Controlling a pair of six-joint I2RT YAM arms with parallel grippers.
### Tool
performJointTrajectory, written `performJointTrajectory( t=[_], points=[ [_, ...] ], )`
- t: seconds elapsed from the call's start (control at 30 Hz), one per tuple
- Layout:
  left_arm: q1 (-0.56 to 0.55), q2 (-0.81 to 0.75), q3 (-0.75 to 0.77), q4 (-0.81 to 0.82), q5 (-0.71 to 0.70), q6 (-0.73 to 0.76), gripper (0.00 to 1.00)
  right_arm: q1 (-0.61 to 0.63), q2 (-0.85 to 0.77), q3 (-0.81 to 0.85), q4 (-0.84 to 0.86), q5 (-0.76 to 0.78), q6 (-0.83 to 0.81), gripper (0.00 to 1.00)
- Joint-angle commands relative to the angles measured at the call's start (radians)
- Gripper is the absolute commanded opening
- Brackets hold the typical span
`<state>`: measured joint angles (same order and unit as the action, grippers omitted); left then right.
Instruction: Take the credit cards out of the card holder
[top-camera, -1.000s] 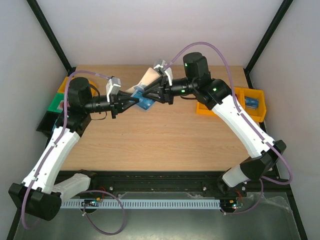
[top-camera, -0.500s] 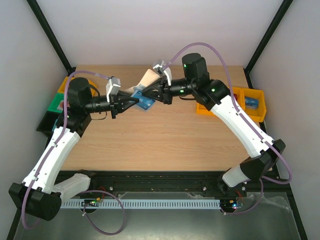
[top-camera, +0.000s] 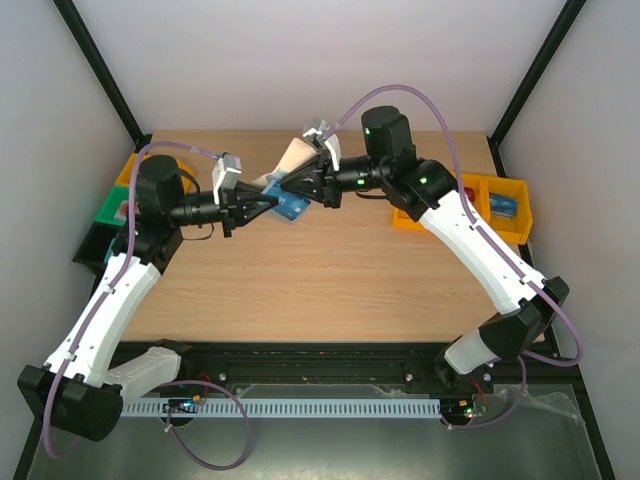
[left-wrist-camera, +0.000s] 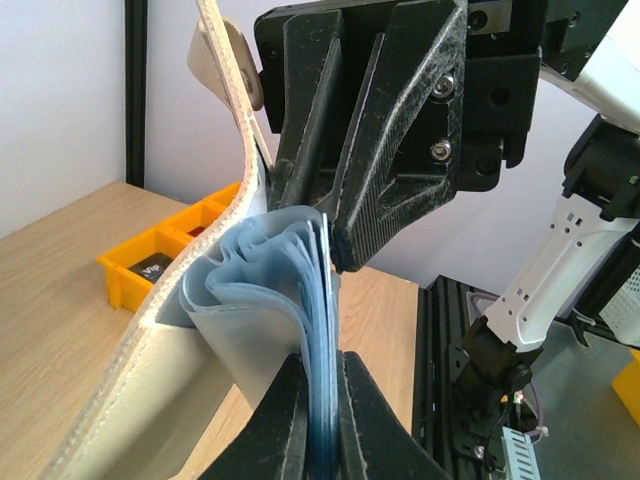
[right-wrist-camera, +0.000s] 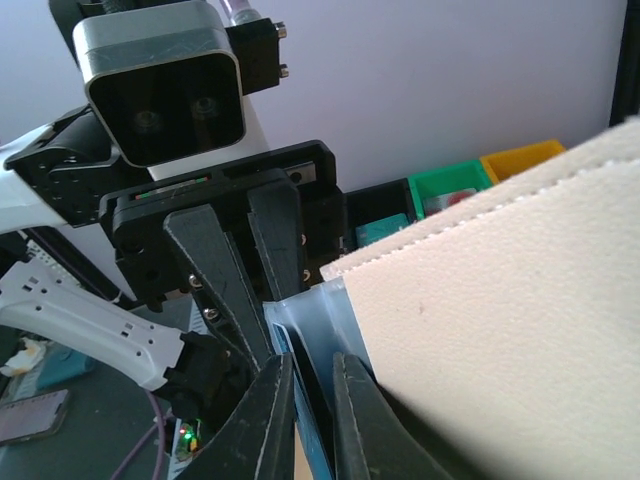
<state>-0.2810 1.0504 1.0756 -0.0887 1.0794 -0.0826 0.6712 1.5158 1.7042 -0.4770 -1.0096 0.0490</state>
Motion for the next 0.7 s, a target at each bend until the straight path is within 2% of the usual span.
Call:
performJointTrajectory(
  t=[0.0,0.17,0.23,0.3,0.43,0.5,0.67],
  points=[
    [-0.024,0.003,0.007,0.069,0.026,0.007,0.02,0.050,0.027,0.006,-0.011,0.068,-0.028,0.12],
    [-0.026,0.003,0.005,0.078,0.031,-0.006,0.02,0.060,0.018,0.009,-0.066,0.221,-0.110,0.15],
    [-0.026,0.003,0.004,0.080,0.031,-0.008,0.02,0.061,0.020,0.013,-0.089,0.235,-0.123,0.12],
    [-0.026,0.006,0.004,0.084,0.031,-0.013,0.02,0.064,0.019,0.014,-0.099,0.236,-0.130,0.03],
    [-0.026,0.008,-0.002,0.104,0.036,-0.034,0.02,0.062,0.013,0.009,-0.088,0.179,-0.126,0.02],
    [-0.026,0.007,-0.007,0.122,0.042,-0.050,0.02,0.057,-0.002,-0.024,-0.019,0.130,-0.099,0.02],
    [-0.026,0.000,-0.029,0.169,0.050,-0.081,0.02,0.010,-0.070,-0.193,0.285,0.017,0.083,0.02]
  ],
)
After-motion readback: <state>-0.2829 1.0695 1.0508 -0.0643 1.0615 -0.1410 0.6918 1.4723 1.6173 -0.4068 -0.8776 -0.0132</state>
